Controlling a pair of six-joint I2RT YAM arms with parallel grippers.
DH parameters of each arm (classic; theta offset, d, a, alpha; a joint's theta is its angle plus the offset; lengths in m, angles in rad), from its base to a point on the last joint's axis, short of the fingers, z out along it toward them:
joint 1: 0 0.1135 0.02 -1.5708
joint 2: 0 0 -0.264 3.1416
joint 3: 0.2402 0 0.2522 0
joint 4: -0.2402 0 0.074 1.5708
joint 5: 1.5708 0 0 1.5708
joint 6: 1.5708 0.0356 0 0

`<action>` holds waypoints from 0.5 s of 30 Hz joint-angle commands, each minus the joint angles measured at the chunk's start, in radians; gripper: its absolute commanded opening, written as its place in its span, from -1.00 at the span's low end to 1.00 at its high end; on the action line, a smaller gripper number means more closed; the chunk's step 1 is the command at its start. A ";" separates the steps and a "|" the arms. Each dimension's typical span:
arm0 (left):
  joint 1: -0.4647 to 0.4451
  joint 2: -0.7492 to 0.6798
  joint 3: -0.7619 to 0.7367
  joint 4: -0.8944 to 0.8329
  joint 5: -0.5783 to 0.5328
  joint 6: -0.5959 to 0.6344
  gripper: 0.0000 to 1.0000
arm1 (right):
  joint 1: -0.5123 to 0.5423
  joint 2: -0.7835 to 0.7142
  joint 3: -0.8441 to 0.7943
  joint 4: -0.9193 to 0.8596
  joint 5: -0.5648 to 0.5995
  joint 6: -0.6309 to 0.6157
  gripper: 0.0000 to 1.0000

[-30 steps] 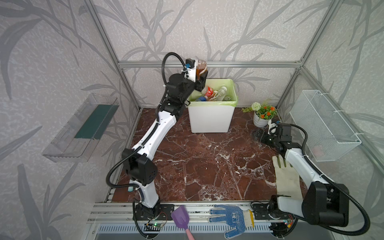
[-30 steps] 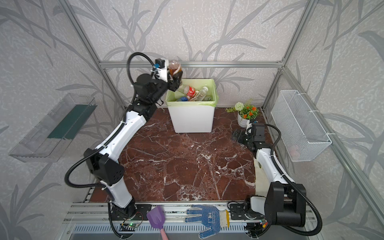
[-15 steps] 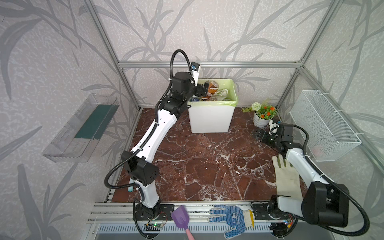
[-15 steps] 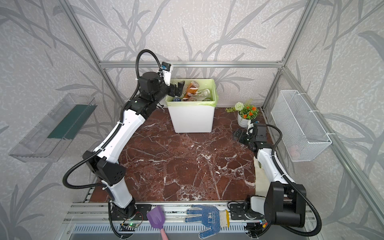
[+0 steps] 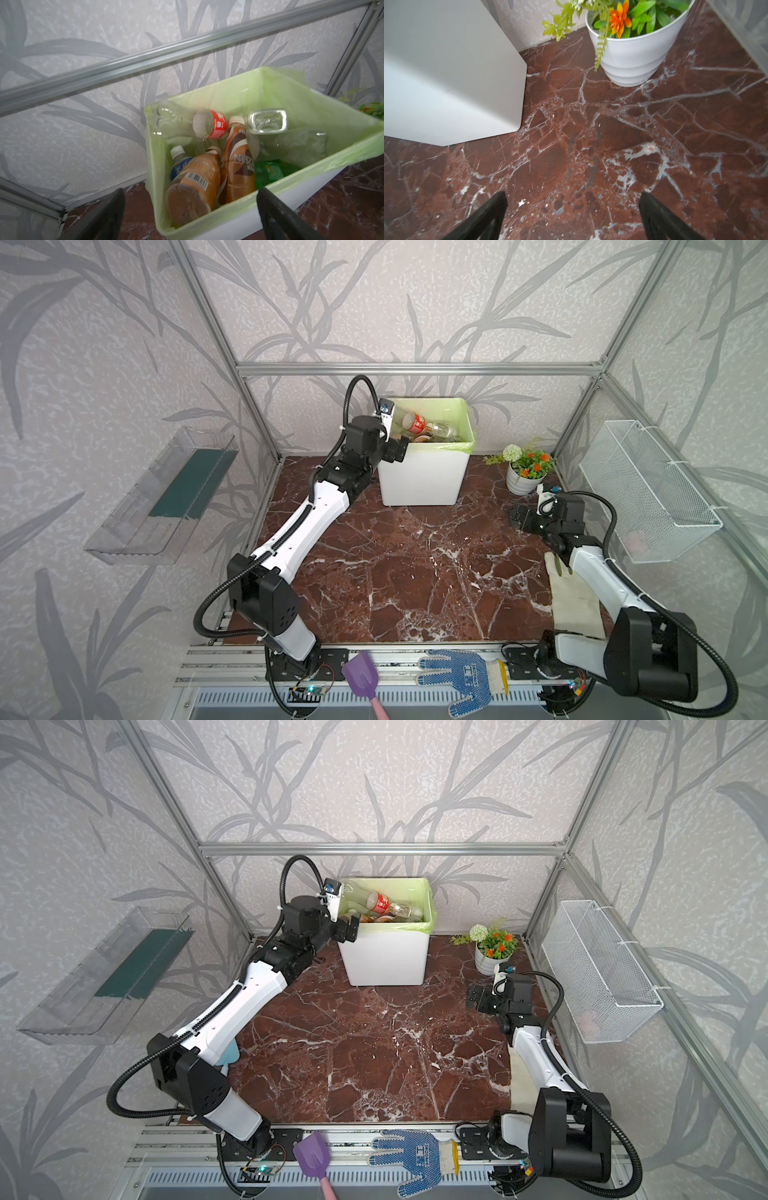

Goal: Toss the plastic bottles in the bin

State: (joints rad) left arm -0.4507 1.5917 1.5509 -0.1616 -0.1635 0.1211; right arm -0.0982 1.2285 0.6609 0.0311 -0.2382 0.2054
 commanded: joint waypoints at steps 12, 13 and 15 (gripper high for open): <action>0.064 -0.417 -0.685 0.267 -0.492 -0.193 0.98 | 0.028 0.272 -0.325 0.956 -0.020 -0.162 0.98; 0.069 -0.427 -0.719 0.272 -0.503 -0.201 0.98 | 0.042 0.265 -0.318 0.931 0.005 -0.175 0.98; 0.081 -0.443 -0.794 0.298 -0.549 -0.218 0.98 | 0.071 0.284 -0.324 0.960 0.033 -0.198 0.98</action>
State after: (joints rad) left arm -0.3820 1.1690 0.8280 0.0837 -0.5896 -0.0238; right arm -0.0578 1.5047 0.3260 0.8413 -0.2256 0.0608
